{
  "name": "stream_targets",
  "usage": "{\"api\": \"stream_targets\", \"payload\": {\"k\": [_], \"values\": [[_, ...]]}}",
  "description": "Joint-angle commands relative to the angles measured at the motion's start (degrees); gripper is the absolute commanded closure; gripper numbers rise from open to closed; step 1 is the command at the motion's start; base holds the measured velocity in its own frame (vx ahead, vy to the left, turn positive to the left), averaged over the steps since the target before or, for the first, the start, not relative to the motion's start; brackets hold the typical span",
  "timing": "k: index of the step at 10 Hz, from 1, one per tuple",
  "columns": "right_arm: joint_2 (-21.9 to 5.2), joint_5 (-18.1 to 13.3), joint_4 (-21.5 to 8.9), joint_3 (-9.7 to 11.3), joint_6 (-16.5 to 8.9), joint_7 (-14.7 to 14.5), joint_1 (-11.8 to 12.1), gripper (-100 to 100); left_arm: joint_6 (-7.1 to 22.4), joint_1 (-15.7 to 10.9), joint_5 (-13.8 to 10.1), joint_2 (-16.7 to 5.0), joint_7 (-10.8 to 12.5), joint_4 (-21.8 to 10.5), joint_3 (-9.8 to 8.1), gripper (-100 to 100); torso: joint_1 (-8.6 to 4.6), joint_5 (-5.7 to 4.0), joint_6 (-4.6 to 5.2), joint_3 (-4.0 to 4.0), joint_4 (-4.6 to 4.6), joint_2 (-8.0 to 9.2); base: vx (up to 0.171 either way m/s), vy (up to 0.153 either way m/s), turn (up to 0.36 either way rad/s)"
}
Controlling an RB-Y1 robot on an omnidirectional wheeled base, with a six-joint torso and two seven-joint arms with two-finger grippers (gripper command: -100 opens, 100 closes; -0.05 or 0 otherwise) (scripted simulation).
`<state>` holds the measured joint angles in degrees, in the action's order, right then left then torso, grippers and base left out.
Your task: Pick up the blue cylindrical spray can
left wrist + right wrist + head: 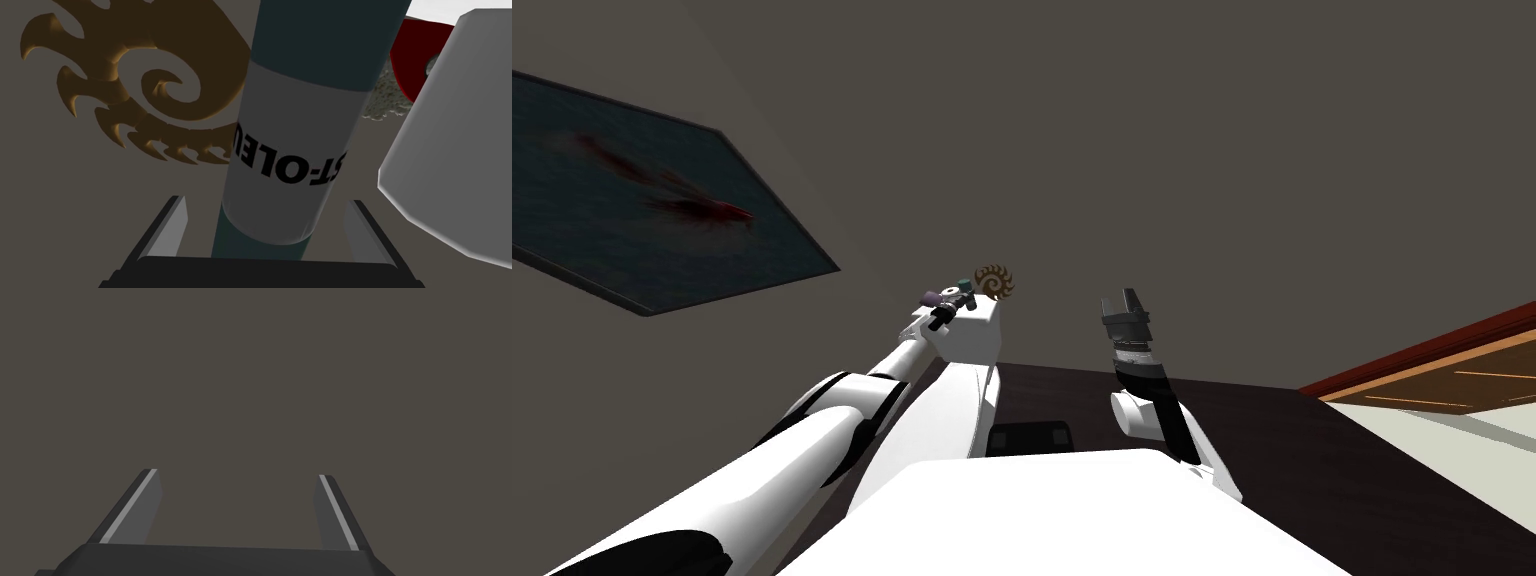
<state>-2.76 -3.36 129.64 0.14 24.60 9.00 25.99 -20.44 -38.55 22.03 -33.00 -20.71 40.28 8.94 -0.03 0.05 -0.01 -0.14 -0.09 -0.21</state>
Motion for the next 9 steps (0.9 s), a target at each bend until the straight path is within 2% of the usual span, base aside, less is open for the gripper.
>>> {"api": "stream_targets", "payload": {"k": [1,2,6,7,8,9], "values": [[0.00,0.00,0.00,0.00,0.00,0.00,0.00,0,0.00,0.00,0.00,0.00,0.00,0.00,0.00,-100,0.00,0.00,0.00,0.00,0.00,0.00,0.000,0.000,0.000],[0.00,0.00,0.00,0.00,0.00,0.00,0.00,0,-0.01,-0.11,0.00,0.00,0.00,-0.19,0.00,100,0.00,0.00,0.00,-0.04,-0.02,-0.06,0.000,0.000,0.000],[0.00,0.00,0.00,0.00,0.00,0.00,0.00,0,0.00,-0.07,0.04,-0.02,-0.07,-0.20,0.03,100,0.02,0.02,0.00,-0.04,0.00,-0.07,0.000,0.000,0.000],[0.00,0.00,0.00,0.00,0.00,0.00,0.00,0,0.01,-0.06,0.03,-0.02,-0.06,-0.20,0.03,0,0.02,0.01,0.01,-0.03,0.00,-0.07,0.000,0.000,0.000],[0.00,0.00,0.00,0.00,0.00,0.00,0.00,0,0.95,2.80,0.05,-0.70,0.64,2.66,-1.77,100,0.02,0.01,0.01,-0.03,0.00,-0.07,0.095,-0.013,-0.004],[0.00,0.00,0.00,0.00,0.00,0.00,0.02,0,0.95,4.61,0.05,-0.70,0.64,5.03,-1.77,100,0.01,0.01,-0.05,-0.15,-0.01,-0.32,0.123,-0.018,0.018]]}}
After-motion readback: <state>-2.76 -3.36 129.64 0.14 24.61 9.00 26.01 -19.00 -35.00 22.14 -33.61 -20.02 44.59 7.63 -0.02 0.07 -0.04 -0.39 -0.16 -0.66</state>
